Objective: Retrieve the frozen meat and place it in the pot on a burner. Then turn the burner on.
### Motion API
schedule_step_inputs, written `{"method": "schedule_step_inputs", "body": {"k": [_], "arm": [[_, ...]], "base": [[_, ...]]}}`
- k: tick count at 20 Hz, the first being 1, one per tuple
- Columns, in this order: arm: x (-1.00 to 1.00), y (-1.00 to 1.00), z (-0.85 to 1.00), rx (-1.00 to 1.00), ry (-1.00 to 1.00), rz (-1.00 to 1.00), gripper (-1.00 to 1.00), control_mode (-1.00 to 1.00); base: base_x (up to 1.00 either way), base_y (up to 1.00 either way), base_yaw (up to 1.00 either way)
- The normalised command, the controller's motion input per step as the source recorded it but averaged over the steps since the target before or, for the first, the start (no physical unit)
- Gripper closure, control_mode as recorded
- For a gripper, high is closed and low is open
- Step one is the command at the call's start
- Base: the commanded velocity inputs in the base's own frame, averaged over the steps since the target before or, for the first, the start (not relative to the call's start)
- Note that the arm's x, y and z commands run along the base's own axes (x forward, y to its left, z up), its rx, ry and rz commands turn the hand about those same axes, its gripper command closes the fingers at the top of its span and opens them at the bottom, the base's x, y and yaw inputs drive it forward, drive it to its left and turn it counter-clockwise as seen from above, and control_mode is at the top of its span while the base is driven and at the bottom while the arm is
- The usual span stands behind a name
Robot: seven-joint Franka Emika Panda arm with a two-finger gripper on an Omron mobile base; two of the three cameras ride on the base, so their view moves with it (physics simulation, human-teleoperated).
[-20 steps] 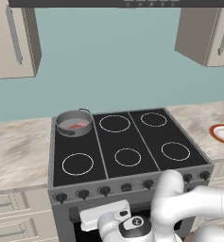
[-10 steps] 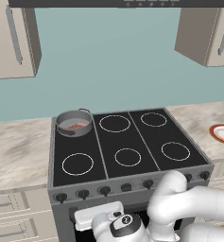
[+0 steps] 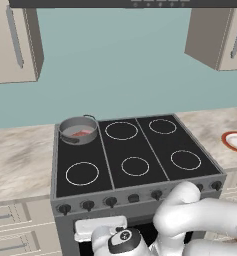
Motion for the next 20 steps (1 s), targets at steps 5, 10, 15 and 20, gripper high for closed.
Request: {"method": "schedule_step_inputs", "body": {"k": [5,10,15,20], "arm": [[0.07,0.0,0.0,0.0,0.0,0.0,-1.0,-1.0],[0.15,-0.01,0.0,0.0,0.0,0.0,-1.0,-1.0],[0.21,-0.06,0.0,0.0,0.0,0.01,-1.0,-1.0],[0.19,-0.01,-0.05,0.0,0.0,0.01,-1.0,-1.0]], "base": [[0.0,0.0,0.0],[0.0,0.0,0.0],[0.0,0.0,0.0],[0.0,0.0,0.0]]}}
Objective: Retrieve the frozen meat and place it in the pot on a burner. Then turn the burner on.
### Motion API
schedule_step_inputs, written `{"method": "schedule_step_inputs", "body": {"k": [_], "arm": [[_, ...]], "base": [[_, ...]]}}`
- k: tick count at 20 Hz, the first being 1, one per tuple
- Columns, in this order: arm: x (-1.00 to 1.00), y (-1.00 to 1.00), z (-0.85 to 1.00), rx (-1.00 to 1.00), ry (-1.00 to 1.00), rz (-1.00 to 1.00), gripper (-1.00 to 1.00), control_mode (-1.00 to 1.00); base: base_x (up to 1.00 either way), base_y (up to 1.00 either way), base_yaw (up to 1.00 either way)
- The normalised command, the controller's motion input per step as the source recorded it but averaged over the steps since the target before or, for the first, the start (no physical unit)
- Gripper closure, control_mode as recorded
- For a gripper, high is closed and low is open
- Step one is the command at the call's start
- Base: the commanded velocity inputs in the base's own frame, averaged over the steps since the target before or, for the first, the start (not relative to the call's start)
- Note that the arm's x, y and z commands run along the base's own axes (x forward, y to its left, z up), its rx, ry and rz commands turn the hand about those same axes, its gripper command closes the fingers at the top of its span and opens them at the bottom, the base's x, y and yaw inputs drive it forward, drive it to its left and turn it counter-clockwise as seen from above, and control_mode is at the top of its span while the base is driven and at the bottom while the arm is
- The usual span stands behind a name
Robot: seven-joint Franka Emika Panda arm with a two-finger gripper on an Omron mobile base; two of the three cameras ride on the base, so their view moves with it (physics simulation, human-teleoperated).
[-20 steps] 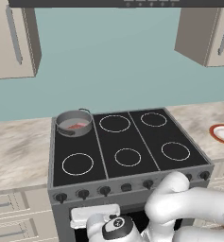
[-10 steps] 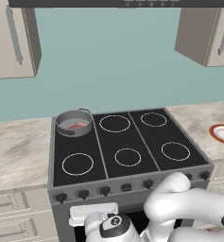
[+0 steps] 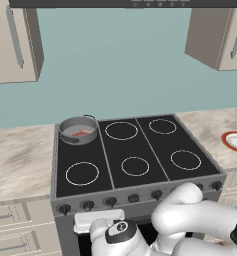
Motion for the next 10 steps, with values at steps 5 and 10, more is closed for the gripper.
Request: {"method": "schedule_step_inputs", "body": {"k": [5,10], "arm": [[0.2,0.0,-0.09,0.0,0.0,0.0,-1.0,-1.0],[0.19,0.0,-0.15,0.0,0.0,0.0,-1.0,-1.0]], "base": [[0.0,0.0,0.0],[0.0,0.0,0.0]]}}
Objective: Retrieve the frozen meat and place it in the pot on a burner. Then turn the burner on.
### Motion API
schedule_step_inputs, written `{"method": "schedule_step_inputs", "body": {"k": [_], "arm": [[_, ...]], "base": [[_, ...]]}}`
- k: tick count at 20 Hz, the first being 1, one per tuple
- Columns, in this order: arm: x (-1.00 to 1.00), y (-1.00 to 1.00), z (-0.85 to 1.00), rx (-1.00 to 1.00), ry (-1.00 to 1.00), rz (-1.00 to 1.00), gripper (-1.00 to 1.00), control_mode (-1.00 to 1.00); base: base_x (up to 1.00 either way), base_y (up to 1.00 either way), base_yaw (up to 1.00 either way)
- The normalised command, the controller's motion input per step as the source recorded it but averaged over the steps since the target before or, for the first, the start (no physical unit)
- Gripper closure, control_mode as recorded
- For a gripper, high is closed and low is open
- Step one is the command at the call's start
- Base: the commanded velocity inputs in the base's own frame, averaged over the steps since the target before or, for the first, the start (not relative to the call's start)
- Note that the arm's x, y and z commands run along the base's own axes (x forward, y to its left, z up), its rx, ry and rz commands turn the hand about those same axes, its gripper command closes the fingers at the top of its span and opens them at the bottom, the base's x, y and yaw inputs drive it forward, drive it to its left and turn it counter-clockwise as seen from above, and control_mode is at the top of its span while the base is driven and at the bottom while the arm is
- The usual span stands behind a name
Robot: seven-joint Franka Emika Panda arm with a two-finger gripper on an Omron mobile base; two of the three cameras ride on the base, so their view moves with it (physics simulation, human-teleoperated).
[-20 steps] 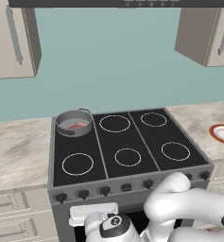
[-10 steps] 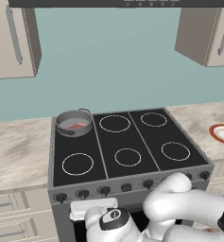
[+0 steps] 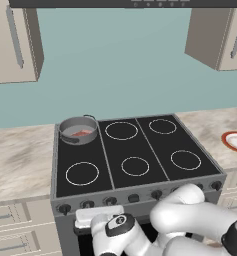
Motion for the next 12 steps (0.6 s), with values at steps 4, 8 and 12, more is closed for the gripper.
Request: {"method": "schedule_step_inputs", "body": {"k": [4,8,12], "arm": [[0.12,0.03,-0.15,0.0,0.0,0.0,-1.0,-1.0],[0.08,0.16,-0.09,0.0,0.0,0.0,-1.0,-1.0],[0.05,0.21,-0.03,0.0,0.0,0.0,-1.0,-1.0]], "base": [[0.0,0.0,0.0],[0.0,0.0,0.0],[0.0,0.0,0.0]]}}
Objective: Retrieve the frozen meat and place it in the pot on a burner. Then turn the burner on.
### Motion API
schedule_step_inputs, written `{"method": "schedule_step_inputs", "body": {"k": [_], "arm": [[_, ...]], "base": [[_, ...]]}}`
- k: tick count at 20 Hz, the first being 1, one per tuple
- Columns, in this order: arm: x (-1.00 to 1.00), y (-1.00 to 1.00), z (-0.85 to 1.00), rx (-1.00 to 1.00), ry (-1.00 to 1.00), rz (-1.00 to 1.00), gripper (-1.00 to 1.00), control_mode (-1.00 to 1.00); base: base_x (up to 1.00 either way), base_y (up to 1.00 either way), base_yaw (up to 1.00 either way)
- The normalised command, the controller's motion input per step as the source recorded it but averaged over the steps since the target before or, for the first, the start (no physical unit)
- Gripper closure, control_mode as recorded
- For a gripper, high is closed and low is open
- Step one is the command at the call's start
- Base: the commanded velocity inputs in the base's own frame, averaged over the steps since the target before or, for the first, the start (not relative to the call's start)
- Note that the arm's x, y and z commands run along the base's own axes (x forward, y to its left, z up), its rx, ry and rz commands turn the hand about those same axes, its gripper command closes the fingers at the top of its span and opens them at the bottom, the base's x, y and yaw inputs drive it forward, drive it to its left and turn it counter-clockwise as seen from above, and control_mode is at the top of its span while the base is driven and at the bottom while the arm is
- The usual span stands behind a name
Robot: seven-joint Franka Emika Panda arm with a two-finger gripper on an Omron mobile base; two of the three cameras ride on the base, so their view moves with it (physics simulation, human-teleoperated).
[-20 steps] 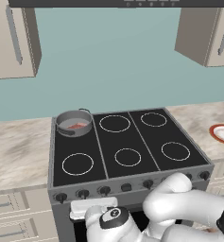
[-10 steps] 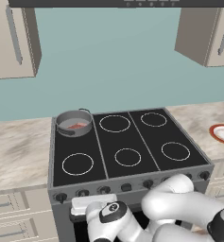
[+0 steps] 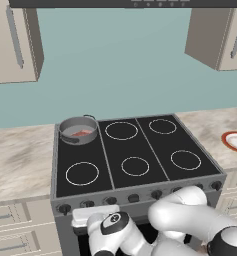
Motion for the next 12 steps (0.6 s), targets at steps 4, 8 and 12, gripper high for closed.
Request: {"method": "schedule_step_inputs", "body": {"k": [4,8,12], "arm": [[0.02,0.14,-0.03,0.0,0.0,0.0,-1.0,-1.0],[0.0,0.01,-0.21,0.0,0.0,0.0,-1.0,-1.0],[0.0,0.0,-0.23,0.0,0.0,0.0,-1.0,-1.0]], "base": [[0.0,0.0,0.0],[0.0,0.0,0.0],[0.0,0.0,0.0]]}}
